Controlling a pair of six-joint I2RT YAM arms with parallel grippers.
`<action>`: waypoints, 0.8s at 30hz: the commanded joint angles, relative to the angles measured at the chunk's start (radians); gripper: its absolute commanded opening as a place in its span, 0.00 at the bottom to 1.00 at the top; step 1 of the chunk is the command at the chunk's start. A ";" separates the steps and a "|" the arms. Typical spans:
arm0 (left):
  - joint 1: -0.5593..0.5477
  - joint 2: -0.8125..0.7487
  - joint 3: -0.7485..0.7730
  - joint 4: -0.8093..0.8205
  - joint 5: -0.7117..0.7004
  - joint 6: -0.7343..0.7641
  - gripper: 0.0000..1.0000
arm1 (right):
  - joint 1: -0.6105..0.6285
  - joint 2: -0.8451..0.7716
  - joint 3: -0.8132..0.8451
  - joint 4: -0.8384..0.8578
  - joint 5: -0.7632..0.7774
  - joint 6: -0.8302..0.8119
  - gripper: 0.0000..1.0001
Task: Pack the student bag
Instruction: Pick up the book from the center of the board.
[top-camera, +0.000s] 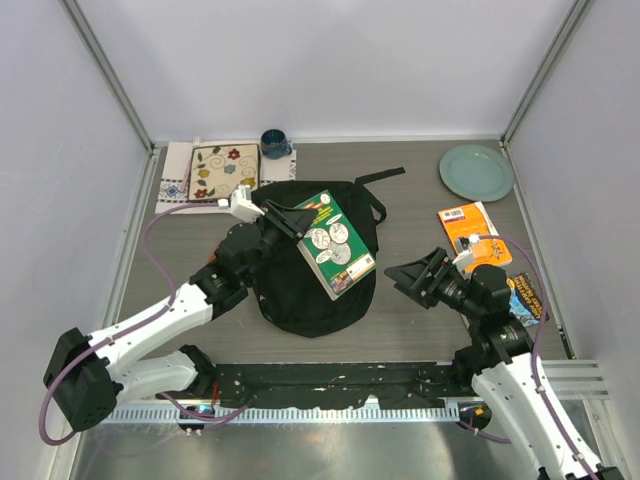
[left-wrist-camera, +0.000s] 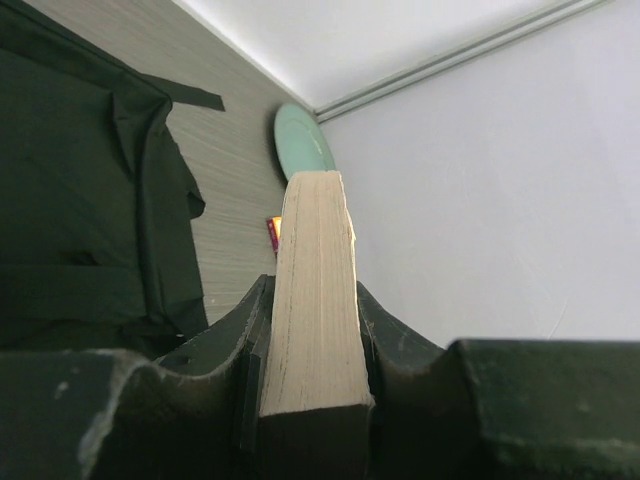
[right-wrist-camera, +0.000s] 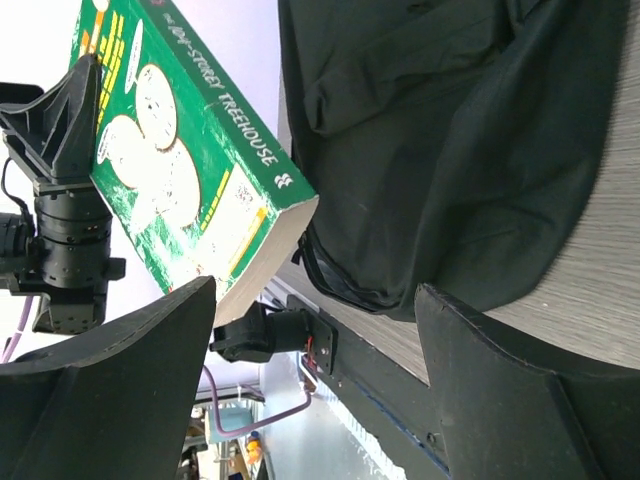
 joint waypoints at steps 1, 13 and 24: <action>0.000 0.003 0.004 0.240 -0.052 -0.087 0.00 | 0.112 0.074 -0.010 0.208 0.095 0.074 0.86; 0.000 0.015 -0.036 0.316 -0.046 -0.115 0.00 | 0.453 0.419 0.007 0.675 0.375 0.169 0.87; 0.000 -0.009 -0.103 0.359 -0.059 -0.170 0.00 | 0.547 0.542 -0.015 0.944 0.451 0.223 0.77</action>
